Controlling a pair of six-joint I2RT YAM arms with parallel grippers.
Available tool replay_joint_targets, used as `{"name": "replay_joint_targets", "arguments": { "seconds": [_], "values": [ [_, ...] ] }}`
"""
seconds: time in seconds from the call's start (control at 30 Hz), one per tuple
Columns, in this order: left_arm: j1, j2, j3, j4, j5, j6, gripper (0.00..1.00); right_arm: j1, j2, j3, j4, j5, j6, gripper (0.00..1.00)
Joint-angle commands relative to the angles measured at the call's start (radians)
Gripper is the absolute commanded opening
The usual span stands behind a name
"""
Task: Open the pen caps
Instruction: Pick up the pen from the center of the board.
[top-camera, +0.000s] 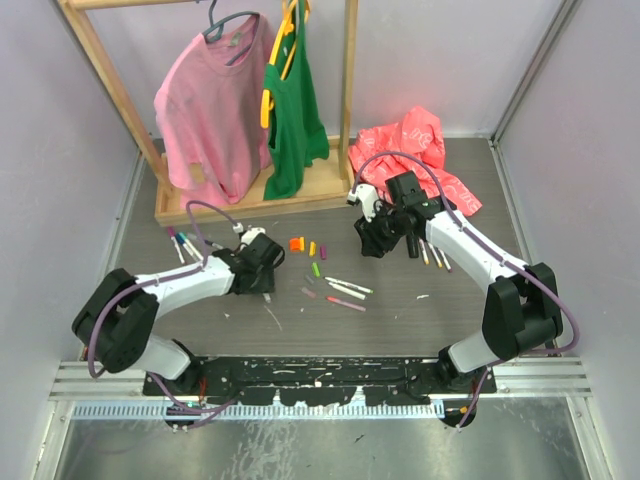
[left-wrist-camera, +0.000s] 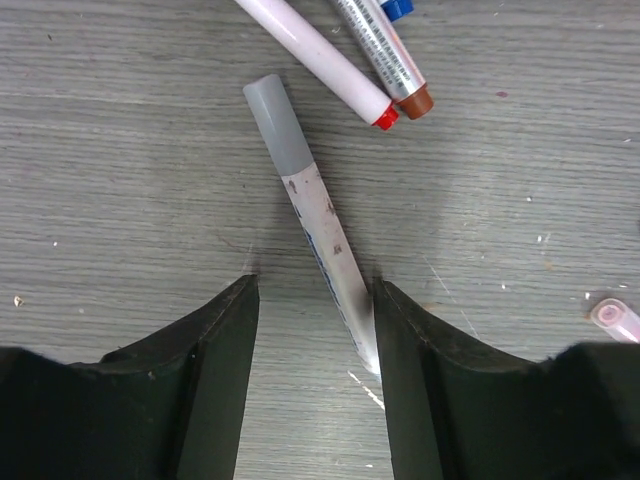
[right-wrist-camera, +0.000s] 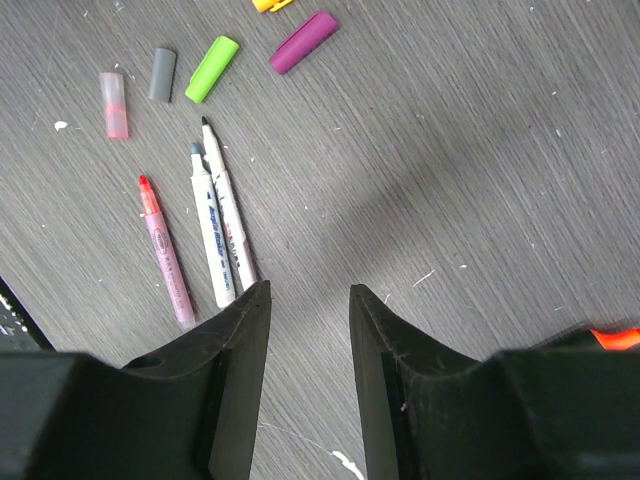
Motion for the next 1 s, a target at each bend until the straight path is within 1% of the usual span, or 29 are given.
{"name": "replay_joint_targets", "arguments": {
  "seconds": [0.0,0.23,0.3,0.5,0.63,0.7,0.8,0.97],
  "values": [
    [0.005,0.018,0.033,-0.026,-0.016,0.014,0.51,-0.004,-0.027,-0.004,0.025,-0.025,-0.007,0.43],
    [0.013,0.074,0.033,-0.004,-0.003,0.015,0.51,-0.005,-0.027,-0.005,0.025,-0.026,-0.007,0.44],
    [0.014,0.092,0.036,-0.01,-0.008,0.008,0.5,-0.004,-0.028,-0.004,0.024,-0.028,-0.009,0.44],
    [0.015,0.102,0.03,-0.032,-0.022,-0.008,0.34,-0.004,-0.028,-0.005,0.022,-0.033,-0.01,0.43],
    [0.015,0.087,0.018,-0.037,-0.012,-0.011,0.29,-0.003,-0.028,-0.003,0.02,-0.036,-0.01,0.44],
    [0.014,0.076,0.011,-0.038,-0.003,-0.012,0.21,-0.004,-0.028,-0.003,0.02,-0.037,-0.01,0.43],
    [0.015,0.051,0.004,-0.046,0.005,-0.015,0.13,-0.004,-0.033,-0.002,0.016,-0.054,-0.014,0.44],
    [0.015,-0.022,-0.002,-0.062,0.031,-0.017,0.01,-0.004,-0.056,-0.005,0.015,-0.116,-0.013,0.44]
  ]
}}
